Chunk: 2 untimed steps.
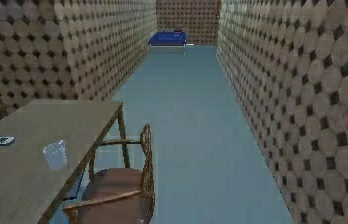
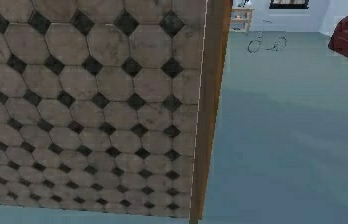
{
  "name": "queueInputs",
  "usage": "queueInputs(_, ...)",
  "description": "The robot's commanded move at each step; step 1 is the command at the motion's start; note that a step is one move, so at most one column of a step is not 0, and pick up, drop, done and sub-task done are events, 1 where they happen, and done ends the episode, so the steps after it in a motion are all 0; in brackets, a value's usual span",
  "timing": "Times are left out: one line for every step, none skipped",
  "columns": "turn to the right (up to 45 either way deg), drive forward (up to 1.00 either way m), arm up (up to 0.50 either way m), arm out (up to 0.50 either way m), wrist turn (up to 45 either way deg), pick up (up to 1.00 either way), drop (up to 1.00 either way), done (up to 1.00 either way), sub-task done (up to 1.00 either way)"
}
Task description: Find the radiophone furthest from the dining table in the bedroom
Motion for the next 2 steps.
queueInputs(21.0,0.00,0.00,0.00,0.0,0.00,0.00,0.00,0.00)
queueInputs(0.0,0.45,0.00,0.00,0.0,0.00,0.00,0.00,0.00)
